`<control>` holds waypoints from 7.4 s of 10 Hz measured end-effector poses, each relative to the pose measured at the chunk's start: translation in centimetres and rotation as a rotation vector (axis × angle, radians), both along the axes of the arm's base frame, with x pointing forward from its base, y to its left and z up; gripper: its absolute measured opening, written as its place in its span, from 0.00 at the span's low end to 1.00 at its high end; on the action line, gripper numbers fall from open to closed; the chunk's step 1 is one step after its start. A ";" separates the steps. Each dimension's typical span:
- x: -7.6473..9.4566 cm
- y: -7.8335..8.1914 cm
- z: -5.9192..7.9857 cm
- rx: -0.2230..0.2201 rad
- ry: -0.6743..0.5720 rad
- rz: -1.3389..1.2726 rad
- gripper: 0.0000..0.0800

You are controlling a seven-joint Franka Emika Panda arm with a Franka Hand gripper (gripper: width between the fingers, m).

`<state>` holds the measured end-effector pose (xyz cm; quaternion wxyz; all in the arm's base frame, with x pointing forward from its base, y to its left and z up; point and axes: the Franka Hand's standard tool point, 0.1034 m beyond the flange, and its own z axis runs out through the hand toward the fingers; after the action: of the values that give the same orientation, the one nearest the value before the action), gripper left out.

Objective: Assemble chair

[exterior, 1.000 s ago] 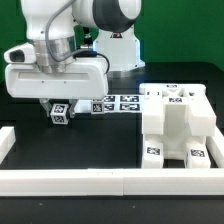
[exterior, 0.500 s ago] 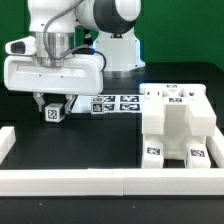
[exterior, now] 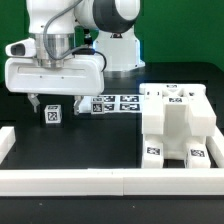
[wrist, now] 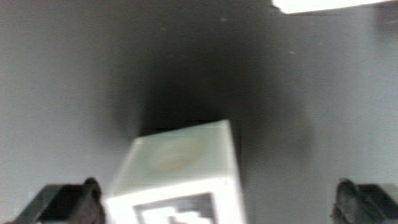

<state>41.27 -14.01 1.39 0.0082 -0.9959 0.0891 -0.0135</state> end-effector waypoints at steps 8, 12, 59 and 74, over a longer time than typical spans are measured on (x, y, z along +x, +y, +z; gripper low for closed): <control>2.2 0.7 2.1 0.118 0.609 0.154 0.81; 4.3 -0.3 1.4 0.144 0.949 0.131 0.81; 13.3 9.2 13.0 -0.106 -0.368 0.153 0.35; 16.5 24.6 13.3 0.027 -0.414 0.086 0.35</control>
Offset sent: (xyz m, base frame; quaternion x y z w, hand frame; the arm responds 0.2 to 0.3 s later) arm -0.0057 -0.0040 0.0179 -0.1432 -0.1639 -0.1330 0.9669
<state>57.80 10.62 14.65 0.0402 -0.9746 0.0430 -0.2162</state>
